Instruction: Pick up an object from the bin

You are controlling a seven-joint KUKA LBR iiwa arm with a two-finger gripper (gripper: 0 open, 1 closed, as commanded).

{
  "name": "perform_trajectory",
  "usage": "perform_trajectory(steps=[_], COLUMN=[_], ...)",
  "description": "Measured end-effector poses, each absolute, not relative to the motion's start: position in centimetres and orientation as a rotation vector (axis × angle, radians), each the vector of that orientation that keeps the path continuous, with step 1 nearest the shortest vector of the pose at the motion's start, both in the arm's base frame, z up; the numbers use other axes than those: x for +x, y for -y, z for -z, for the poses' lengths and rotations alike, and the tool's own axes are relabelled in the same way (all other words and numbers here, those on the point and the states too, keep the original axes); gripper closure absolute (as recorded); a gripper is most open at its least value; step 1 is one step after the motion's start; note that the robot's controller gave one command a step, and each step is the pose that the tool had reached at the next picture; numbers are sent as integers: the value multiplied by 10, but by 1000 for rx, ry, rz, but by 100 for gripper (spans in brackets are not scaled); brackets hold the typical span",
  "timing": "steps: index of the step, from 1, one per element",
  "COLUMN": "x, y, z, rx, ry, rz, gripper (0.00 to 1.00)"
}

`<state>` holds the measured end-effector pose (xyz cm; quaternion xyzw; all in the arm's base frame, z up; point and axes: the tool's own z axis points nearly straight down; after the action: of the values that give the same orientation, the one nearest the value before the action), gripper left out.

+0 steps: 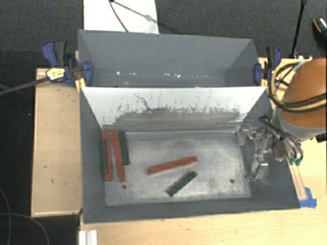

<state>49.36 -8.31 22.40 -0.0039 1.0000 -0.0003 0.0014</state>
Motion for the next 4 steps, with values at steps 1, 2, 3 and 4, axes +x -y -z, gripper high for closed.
perform_trajectory(steps=[1,2,3,4], x=[501,574,546,594], y=[94,0,5,-47], z=[-328,-227,-66,-71], rx=[-193,-270,-232,-434], ry=[-3123,-3132,-3139,-3105], rz=[5,-7,-3,-3], gripper=[0,0,0,0])
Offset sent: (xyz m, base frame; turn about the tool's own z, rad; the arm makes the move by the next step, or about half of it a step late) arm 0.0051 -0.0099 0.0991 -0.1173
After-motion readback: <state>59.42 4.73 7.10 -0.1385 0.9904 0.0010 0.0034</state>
